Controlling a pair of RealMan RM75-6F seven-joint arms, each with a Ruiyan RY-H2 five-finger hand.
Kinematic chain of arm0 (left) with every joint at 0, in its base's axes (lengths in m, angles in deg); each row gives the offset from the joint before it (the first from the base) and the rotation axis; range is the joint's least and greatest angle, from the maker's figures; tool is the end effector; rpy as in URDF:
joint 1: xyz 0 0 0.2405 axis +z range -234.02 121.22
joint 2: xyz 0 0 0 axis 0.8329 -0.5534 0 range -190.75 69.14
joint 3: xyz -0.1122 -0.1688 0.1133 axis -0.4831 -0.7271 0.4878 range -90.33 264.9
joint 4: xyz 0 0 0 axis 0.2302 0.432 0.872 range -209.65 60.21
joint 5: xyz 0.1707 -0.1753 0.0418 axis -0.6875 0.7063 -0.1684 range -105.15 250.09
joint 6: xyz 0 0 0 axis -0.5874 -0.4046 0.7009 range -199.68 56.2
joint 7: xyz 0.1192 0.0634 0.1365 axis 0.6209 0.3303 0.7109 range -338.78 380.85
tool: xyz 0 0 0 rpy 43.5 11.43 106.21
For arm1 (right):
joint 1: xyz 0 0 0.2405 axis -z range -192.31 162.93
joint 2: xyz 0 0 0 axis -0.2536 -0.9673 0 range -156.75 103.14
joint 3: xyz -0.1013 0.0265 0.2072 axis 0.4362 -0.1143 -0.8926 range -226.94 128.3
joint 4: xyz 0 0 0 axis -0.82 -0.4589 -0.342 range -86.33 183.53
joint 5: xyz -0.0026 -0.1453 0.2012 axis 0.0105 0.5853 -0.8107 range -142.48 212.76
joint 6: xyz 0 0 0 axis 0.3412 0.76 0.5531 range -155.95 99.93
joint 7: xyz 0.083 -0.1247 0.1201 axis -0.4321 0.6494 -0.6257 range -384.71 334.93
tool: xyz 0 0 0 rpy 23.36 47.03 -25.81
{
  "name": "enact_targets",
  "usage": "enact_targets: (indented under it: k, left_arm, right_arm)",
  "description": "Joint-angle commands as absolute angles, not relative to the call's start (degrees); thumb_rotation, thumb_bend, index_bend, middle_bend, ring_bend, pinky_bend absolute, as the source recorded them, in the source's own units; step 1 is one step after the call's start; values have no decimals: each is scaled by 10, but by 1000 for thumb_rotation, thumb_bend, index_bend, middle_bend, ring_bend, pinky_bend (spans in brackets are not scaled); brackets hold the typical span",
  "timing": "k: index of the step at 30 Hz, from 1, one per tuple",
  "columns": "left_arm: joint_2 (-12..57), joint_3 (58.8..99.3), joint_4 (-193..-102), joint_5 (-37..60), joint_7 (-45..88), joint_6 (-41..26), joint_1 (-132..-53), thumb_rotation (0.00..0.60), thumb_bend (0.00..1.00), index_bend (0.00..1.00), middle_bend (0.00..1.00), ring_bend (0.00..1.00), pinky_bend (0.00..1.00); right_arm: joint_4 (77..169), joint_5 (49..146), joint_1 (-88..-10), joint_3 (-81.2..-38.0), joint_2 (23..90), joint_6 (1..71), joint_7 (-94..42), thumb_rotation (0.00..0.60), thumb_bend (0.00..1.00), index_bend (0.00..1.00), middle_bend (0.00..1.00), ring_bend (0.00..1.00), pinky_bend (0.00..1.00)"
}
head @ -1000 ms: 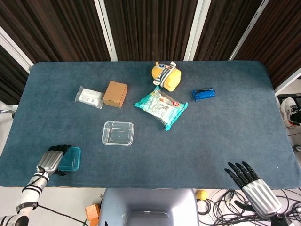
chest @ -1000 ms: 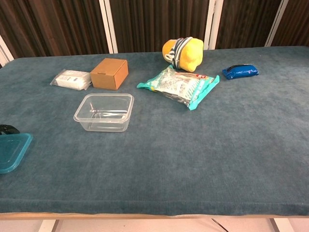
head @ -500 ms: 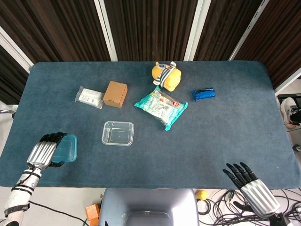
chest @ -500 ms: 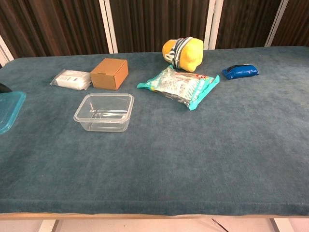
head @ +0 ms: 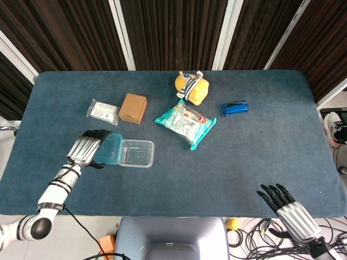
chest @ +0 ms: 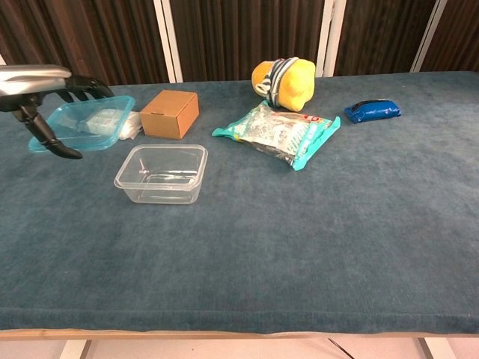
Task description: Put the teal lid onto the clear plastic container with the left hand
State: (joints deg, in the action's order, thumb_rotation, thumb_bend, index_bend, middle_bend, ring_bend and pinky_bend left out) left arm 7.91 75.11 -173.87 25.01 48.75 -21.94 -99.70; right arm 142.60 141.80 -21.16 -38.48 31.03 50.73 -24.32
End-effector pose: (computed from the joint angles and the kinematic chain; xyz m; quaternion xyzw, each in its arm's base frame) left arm -0.1487 0.3964 0.0111 -0.7324 -0.4026 -0.2907 0.4659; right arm -0.2832 -0.1573 0.0623 0.7668 -0.3715 0.3106 0.4214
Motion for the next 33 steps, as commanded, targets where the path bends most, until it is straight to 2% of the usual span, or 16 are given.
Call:
enact_targets:
  k: [1, 10, 18, 33]
  left_arm:
    - [126, 743, -1691, 315, 516, -253, -1051, 600, 248, 454, 793, 585, 237]
    - [184, 756, -1653, 402, 565, -248, -1124, 600, 248, 430, 780, 554, 204]
    - [214, 770, -1667, 464, 611, -216, -1174, 600, 248, 400, 763, 535, 174]
    - [215, 779, -1694, 564, 650, -193, -1230, 600, 248, 339, 715, 504, 153]
  right_arm:
    - [1428, 1409, -218, -387, 306, 498, -251, 600, 57, 0, 0, 0, 0]
    - [1424, 1409, -219, -384, 293, 508, -280, 600, 57, 0, 0, 0, 0]
    - [1414, 1417, -216, -380, 284, 525, -306, 600, 57, 0, 0, 0, 0]
    - [1405, 1426, -215, -375, 281, 534, -321, 600, 57, 0, 0, 0, 0]
